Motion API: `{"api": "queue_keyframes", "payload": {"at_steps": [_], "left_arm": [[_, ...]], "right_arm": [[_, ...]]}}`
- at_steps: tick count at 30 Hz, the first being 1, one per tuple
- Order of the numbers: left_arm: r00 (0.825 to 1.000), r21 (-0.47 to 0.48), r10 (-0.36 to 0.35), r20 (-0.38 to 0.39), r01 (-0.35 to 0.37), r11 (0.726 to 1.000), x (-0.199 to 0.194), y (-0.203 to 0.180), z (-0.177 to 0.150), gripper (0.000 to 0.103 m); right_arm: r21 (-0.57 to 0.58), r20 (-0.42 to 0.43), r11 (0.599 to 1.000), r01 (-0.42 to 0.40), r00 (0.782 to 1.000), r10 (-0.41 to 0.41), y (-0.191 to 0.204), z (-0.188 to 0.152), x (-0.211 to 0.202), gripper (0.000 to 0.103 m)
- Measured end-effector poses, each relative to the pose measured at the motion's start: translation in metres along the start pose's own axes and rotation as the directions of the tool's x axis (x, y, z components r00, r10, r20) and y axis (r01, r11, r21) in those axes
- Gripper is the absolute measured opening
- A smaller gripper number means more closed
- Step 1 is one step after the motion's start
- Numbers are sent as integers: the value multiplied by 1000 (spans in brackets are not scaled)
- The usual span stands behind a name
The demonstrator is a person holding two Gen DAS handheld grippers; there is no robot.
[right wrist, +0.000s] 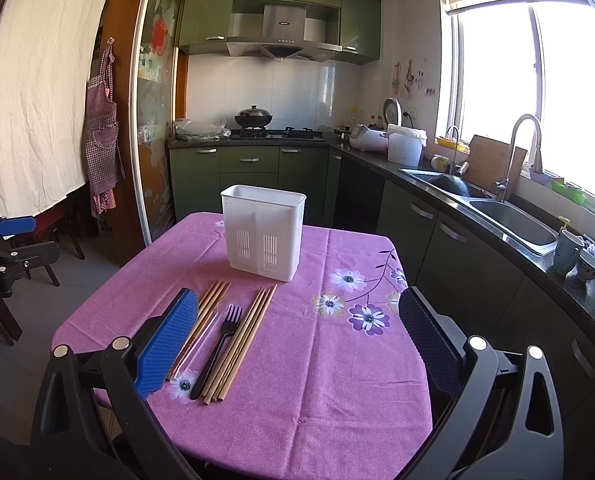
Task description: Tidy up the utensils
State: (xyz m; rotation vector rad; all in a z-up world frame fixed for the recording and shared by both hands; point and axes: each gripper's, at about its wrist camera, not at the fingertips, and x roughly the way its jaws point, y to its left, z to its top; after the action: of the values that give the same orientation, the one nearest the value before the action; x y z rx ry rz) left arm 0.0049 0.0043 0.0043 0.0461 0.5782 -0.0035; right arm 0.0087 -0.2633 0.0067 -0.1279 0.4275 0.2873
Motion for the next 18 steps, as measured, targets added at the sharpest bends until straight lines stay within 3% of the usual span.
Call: {"api": "queue_keyframes", "payload": {"at_steps": [18], "left_arm": [[1000, 8, -2, -12, 2, 1000, 2, -3, 1, 97]], "right_arm": [[2, -13, 1000, 0, 1000, 0, 4, -5, 12, 99]]}}
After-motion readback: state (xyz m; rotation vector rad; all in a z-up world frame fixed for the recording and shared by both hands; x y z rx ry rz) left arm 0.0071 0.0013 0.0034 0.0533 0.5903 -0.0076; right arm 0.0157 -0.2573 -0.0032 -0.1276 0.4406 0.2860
